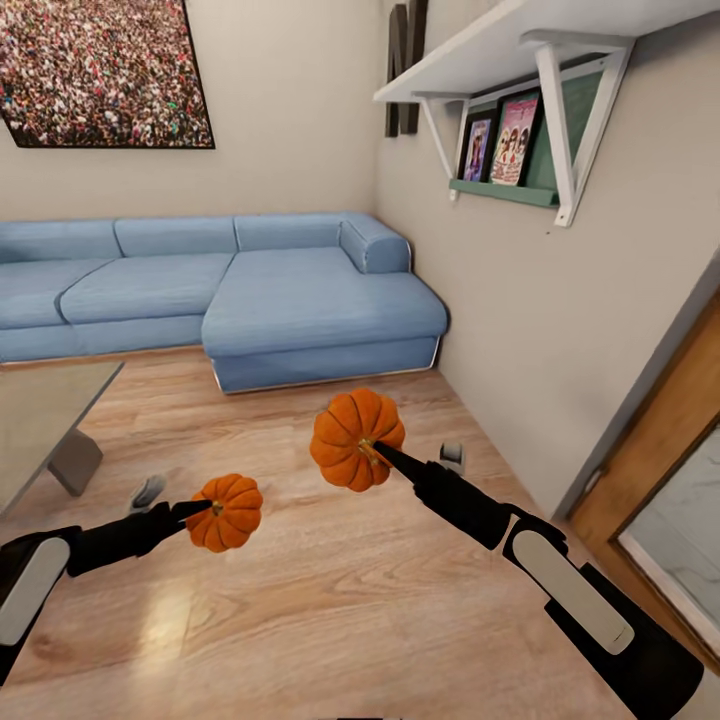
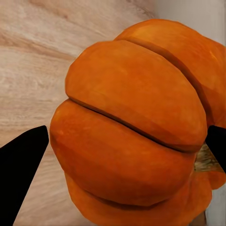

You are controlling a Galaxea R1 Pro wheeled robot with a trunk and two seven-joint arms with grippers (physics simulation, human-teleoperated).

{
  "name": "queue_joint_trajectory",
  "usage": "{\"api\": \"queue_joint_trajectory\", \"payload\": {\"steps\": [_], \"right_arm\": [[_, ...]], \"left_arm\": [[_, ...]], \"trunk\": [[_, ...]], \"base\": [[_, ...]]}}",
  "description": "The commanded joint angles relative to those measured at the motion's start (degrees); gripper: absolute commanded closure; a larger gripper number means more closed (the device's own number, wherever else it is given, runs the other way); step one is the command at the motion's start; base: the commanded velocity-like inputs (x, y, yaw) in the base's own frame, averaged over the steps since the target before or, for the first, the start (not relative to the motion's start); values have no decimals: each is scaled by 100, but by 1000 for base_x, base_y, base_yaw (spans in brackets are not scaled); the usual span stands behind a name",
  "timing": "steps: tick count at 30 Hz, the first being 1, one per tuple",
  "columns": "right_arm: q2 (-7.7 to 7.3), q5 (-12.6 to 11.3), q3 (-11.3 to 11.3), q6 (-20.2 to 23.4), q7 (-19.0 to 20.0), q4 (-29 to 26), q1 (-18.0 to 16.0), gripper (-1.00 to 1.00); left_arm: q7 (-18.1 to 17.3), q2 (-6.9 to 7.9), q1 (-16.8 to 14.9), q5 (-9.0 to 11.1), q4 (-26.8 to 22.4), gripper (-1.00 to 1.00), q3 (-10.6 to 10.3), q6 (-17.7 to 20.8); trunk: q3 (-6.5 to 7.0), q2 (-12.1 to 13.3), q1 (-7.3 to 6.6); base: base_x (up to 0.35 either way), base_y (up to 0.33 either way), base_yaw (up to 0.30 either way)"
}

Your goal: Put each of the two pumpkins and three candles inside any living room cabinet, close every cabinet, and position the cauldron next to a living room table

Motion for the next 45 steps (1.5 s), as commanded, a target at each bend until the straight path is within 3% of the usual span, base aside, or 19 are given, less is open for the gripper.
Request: {"api": "queue_joint_trajectory", "payload": {"steps": [1, 11, 25, 33, 45], "right_arm": [[-4, -53, 7, 20, 3, 5, -6, 100], [-22, -49, 7, 17, -6, 10, -6, 100], [-15, -78, 7, 11, 33, 19, -4, 100], [-5, -80, 7, 16, -4, 19, -4, 100], [3, -80, 7, 17, -18, 19, -3, 100]], "left_arm": [[-40, -1, -4, -26, 2, 100, -15, 29], [-31, -2, -4, -44, 12, 100, -128, 27], [-31, -8, -4, -39, 12, 100, -141, 27], [-39, -8, -4, -20, 12, 100, -141, 28], [-38, -10, -4, -28, 10, 100, -183, 30]], "trunk": [[28, 0, -3], [335, 13, -29], [642, 32, -65], [615, 65, -86], [717, 546, -349]], "base": [[0, 0, 0], [0, 0, 0], [0, 0, 0], [0, 0, 0], [0, 0, 0]]}}
